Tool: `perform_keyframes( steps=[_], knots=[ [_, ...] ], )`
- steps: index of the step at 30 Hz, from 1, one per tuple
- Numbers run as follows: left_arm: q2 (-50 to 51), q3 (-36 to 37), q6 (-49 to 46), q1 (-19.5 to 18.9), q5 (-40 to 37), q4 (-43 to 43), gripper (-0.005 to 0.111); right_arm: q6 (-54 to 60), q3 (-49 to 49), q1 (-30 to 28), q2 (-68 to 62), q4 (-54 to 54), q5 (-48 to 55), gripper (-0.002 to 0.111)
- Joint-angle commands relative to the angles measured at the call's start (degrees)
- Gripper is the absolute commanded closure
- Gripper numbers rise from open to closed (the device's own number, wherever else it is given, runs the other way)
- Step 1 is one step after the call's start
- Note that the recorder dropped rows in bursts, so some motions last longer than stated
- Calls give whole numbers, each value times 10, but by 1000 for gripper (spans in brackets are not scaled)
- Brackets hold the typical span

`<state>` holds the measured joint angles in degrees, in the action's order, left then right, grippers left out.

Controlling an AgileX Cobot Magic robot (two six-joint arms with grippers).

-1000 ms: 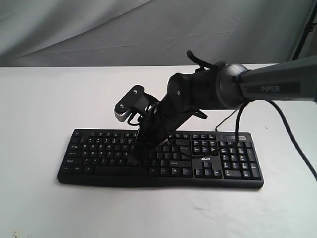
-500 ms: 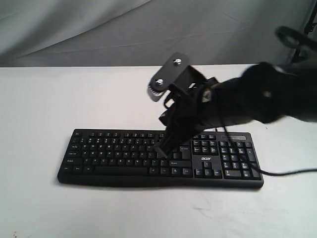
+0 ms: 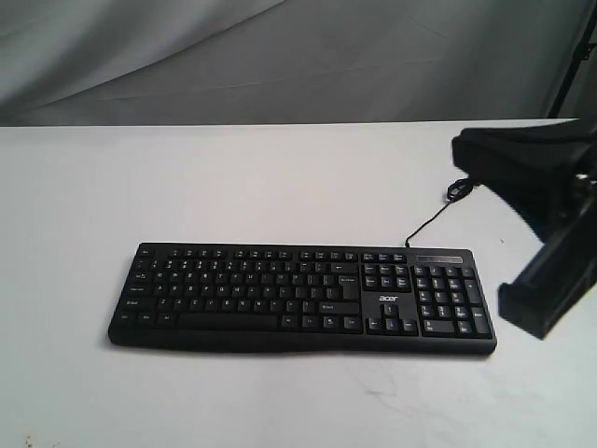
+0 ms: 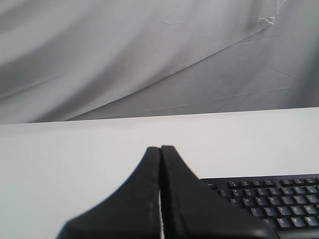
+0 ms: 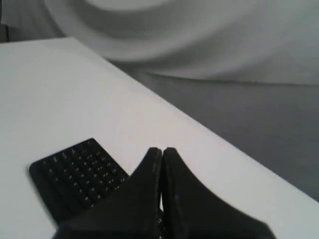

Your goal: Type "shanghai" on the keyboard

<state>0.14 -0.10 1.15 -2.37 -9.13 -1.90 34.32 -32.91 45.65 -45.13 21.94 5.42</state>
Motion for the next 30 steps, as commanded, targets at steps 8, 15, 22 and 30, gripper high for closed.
perform_keyframes(
  steps=[8,15,22,30],
  knots=[
    [-1,1,2,4,3,0,107,-2,4,-5,111,3,-35,108],
    [-1,1,2,4,3,0,107,-97,21,-202,149,42,16,108],
    [-1,1,2,4,3,0,107,-161,120,-397,228,41,29,108],
    [-1,1,2,4,3,0,107,-210,168,-447,332,45,13,108]
  ],
)
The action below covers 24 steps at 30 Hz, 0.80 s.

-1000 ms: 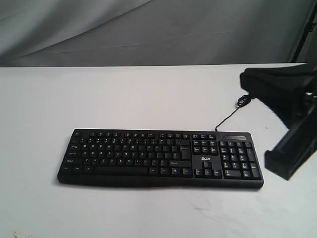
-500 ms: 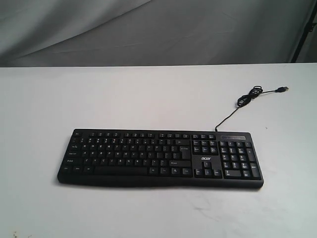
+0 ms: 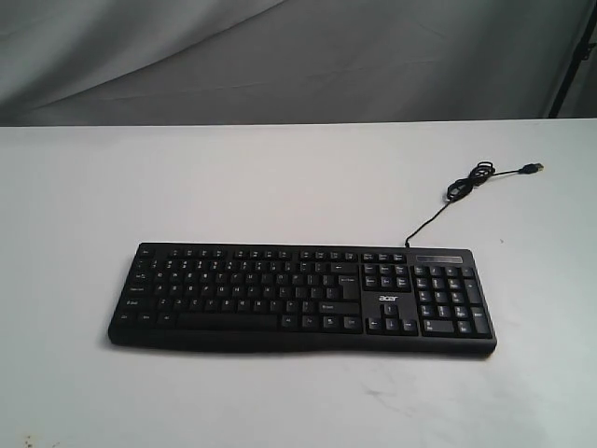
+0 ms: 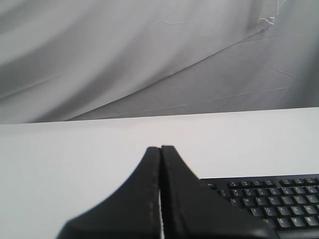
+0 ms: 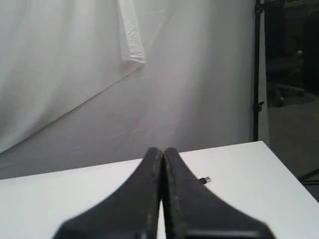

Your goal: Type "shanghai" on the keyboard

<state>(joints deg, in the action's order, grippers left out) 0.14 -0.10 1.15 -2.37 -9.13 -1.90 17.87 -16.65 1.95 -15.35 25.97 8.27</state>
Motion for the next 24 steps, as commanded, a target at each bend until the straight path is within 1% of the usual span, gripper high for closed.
perform_keyframes(
  steps=[1,6,9,18,24],
  knots=[
    [-1,1,2,4,3,0,107,-67,6,-9,43,-9,-13,108],
    [-1,1,2,4,3,0,107,-160,22,-9,78,-119,10,108],
    [-1,1,2,4,3,0,107,-190,48,-9,94,-164,10,108],
    [-1,1,2,4,3,0,107,-196,135,-27,139,-231,10,108],
    [-1,1,2,4,3,0,107,-201,166,-47,154,-226,10,108]
  ],
)
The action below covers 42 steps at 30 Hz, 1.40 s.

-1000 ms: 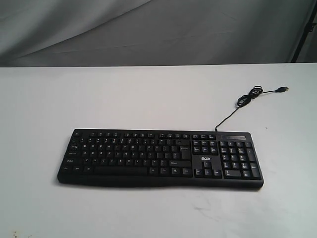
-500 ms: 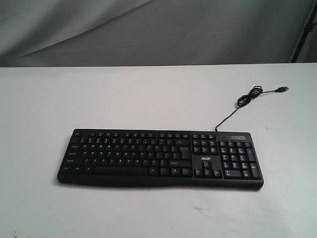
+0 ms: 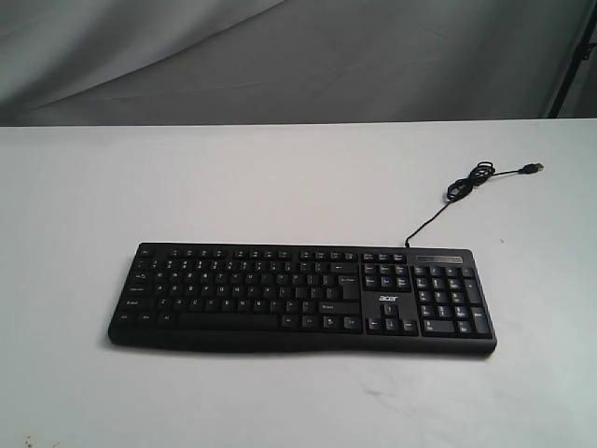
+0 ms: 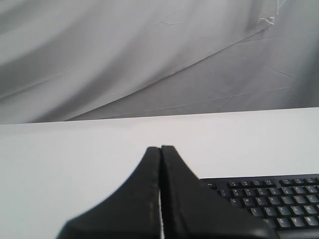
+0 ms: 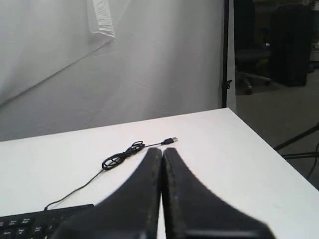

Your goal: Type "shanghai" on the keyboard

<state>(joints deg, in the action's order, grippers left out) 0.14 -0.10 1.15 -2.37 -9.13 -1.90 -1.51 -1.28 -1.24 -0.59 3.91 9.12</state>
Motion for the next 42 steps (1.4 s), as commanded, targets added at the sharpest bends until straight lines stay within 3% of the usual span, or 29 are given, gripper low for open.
perform_keyframes(
  steps=[1,12,42],
  knots=[
    [-1,1,2,4,3,0,107,-7,13,-20,6,-4,15,108],
    [-1,1,2,4,3,0,107,-7,13,-34,6,-18,104,108],
    [-1,1,2,4,3,0,107,-5,13,-34,6,-18,104,108]
  ],
)
